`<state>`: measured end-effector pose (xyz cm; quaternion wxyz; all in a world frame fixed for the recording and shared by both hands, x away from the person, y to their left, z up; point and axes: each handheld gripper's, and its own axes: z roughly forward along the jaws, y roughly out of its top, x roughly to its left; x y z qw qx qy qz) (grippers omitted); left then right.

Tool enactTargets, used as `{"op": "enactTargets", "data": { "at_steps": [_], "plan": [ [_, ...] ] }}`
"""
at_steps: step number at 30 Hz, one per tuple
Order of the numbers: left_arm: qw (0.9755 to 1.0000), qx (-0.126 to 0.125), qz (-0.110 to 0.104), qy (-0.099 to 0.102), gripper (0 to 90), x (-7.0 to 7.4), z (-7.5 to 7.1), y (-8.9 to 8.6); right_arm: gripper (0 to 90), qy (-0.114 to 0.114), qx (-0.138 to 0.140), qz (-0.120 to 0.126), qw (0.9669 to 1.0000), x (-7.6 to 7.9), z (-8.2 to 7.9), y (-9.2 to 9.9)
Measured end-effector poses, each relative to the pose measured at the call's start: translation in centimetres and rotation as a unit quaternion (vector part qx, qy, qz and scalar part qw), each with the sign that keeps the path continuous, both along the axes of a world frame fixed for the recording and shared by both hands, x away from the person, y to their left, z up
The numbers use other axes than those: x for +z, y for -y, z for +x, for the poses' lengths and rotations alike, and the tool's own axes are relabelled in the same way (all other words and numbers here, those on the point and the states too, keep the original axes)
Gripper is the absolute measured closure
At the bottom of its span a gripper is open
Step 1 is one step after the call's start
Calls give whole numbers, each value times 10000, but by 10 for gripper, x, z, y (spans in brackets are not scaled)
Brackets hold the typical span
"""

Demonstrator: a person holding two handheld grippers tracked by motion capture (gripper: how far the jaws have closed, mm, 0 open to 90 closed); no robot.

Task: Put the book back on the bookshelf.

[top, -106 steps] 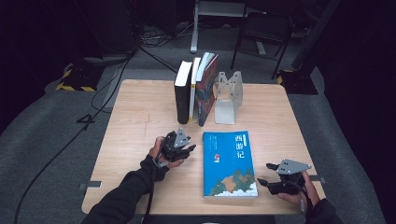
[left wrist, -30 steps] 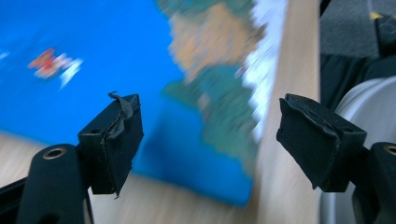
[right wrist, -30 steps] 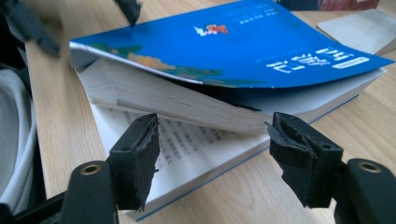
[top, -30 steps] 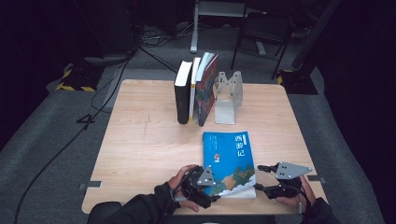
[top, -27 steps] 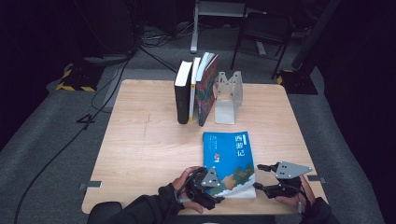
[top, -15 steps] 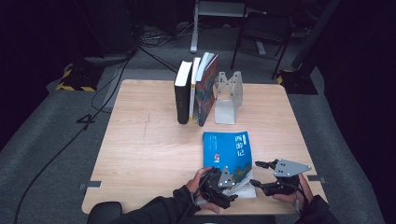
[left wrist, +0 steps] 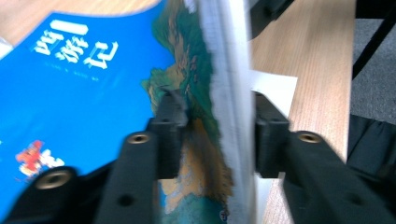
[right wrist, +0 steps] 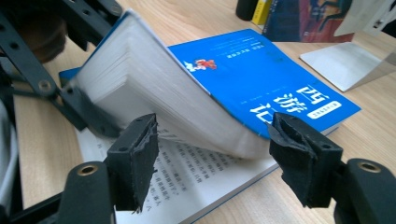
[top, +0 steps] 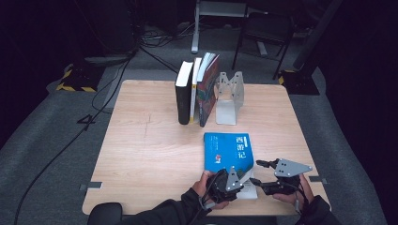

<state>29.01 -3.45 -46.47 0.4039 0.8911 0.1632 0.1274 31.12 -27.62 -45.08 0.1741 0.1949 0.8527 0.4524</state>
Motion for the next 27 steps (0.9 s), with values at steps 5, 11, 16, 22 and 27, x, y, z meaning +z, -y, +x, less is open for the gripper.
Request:
{"op": "enactTargets", "data": {
  "at_steps": [5, 11, 16, 22, 27],
  "plan": [
    [9995, -296, -10, 53, 686, 7, 4, -7, 326, 4, -17, 11, 10000, 0, 1, -1],
    [9982, -589, 109, -68, 704, 10, 10, -28, 312, -20, 11, -137, 9999, -5, 2, -5],
    [9968, -773, -16, -216, 715, 10, 19, -54, 307, 71, 53, -161, 9998, -5, 1, -11],
    [9973, -705, -51, -184, 731, 9, 20, -78, 306, 263, 233, -153, 9993, -6, -2, -30],
    [9974, -632, -183, -302, 731, 8, 24, -94, 308, 260, 295, -241, 9989, -9, 1, -43]
  ]
}}
